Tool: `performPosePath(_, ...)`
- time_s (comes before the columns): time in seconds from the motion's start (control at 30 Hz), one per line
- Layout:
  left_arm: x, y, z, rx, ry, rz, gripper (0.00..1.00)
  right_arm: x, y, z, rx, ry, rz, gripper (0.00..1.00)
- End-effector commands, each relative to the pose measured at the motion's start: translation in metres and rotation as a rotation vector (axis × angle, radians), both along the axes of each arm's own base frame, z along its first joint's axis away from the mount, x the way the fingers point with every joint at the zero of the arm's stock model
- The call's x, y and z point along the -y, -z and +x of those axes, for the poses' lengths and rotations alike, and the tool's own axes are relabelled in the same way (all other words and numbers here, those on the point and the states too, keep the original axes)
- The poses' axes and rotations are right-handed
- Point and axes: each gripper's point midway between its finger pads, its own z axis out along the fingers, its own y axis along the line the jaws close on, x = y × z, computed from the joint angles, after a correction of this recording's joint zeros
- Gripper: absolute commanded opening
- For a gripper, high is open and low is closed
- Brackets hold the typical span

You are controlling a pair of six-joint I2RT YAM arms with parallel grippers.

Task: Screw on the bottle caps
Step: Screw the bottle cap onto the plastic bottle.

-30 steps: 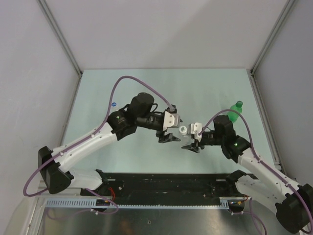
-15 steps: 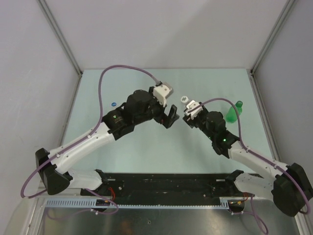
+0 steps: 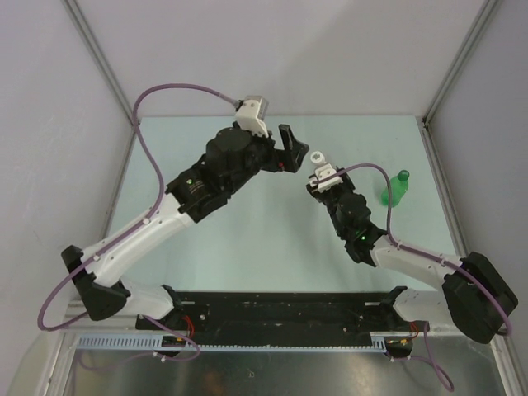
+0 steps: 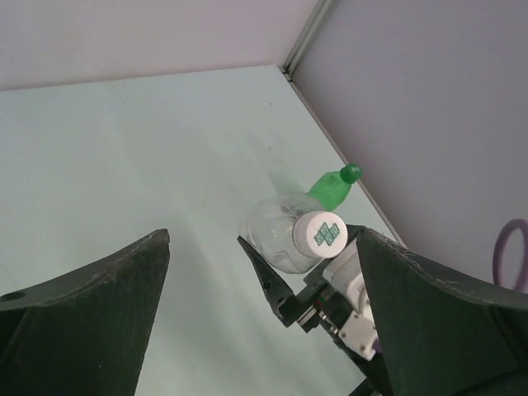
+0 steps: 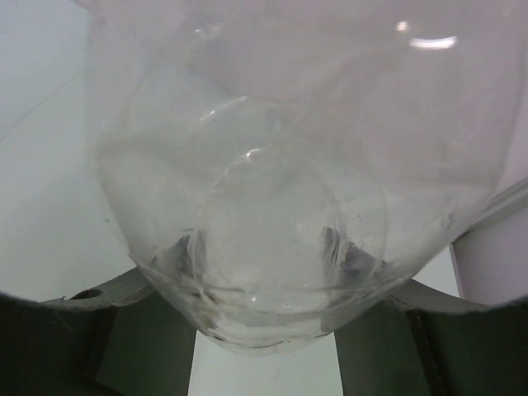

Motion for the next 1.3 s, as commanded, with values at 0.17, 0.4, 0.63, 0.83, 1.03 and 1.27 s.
performPosePath(0.17, 0.035, -0.002, 0.013, -0.05, 0.029, -0.06, 0.99, 0.007, -0.02, 0.003, 0.101, 0.109, 0.0, 0.0)
performPosePath(0.4, 0.04, 0.007, 0.018, -0.061, 0.009, -0.042, 0.97, 0.01, -0.007, 0.008, 0.101, 0.168, -0.082, 0.0)
performPosePath(0.63, 0.048, 0.024, 0.02, -0.097, 0.012, -0.021, 0.82, 0.012, -0.006, 0.009, 0.12, 0.213, -0.107, 0.0)
performPosePath(0.83, 0.047, 0.035, 0.02, -0.129, -0.015, -0.002, 0.67, 0.012, -0.011, 0.008, 0.13, 0.216, -0.106, 0.0)
performPosePath(1.03, 0.046, 0.04, 0.015, -0.163, -0.02, -0.018, 0.57, 0.015, -0.006, 0.009, 0.122, 0.241, -0.126, 0.0)
performPosePath(1.27, 0.05, 0.044, 0.012, -0.178, 0.004, -0.01, 0.48, 0.017, -0.004, 0.011, 0.121, 0.265, -0.137, 0.0)
